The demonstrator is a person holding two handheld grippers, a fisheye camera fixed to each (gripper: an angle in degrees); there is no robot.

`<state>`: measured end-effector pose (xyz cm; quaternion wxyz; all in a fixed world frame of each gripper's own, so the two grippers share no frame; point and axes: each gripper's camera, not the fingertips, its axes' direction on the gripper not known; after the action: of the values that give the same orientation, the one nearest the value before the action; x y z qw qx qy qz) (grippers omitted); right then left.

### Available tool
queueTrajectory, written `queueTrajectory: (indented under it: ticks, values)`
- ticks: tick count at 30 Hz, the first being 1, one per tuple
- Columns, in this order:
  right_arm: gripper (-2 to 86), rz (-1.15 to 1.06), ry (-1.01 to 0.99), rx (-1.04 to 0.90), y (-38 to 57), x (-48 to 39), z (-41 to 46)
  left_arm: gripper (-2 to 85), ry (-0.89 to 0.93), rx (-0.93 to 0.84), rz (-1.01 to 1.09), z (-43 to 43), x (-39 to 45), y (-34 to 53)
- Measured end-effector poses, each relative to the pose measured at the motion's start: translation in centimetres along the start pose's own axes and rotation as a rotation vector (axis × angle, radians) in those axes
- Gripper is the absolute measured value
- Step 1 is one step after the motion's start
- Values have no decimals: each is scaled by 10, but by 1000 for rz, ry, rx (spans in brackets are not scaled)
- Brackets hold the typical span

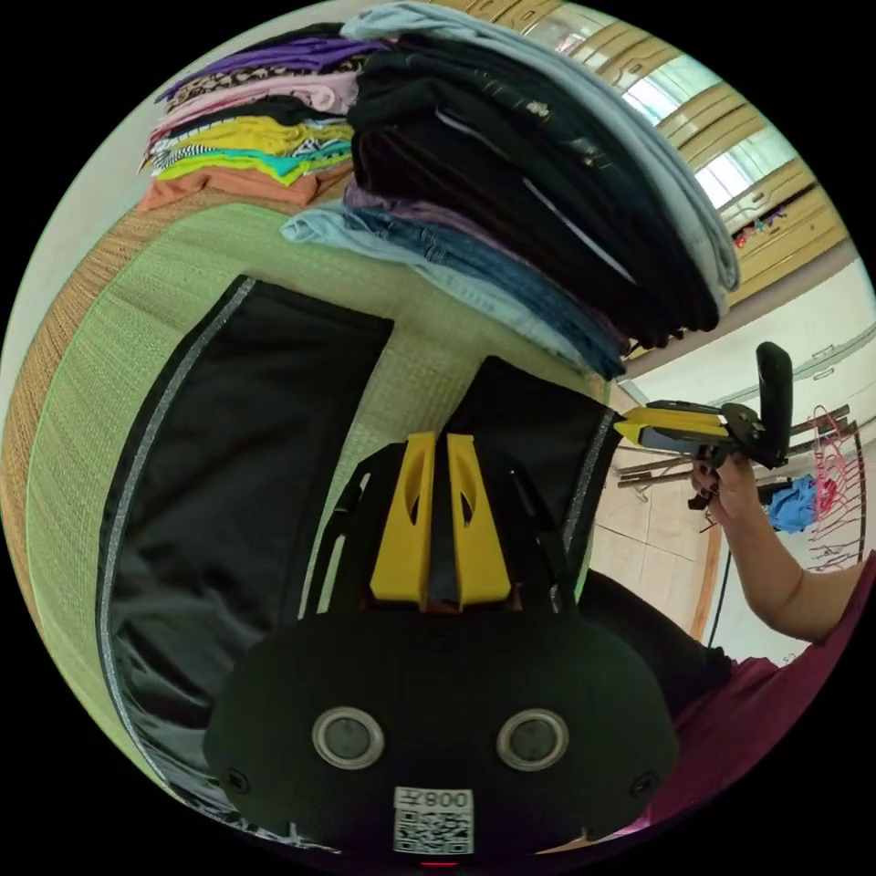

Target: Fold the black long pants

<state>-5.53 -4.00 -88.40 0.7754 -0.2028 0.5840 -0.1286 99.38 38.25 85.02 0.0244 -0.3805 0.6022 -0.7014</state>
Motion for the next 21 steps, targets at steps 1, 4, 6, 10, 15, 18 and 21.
queueTrajectory:
  ticks: [1,4,6,10,15,18,21]
  values:
    - [33,28,0,-34,-1,2,9,29,-14,-24,-9,-2,-3,4]
    - [38,83,-5,-53,0,2,15,32,-35,-11,-84,-40,-22,40]
    - [21,121,-10,-21,2,-1,8,35,1,63,-114,-94,-38,89]
    - [4,206,22,34,0,-12,-7,33,-1,130,-256,-177,-78,207]
    - [0,65,-41,57,-16,-87,-13,22,-146,114,-652,-292,-136,443]
    - [-2,-100,-115,-36,-31,-167,15,10,-269,87,-867,-347,-152,561]
    - [-4,-246,-159,-126,-39,-254,47,4,-351,62,-1041,-389,-163,653]
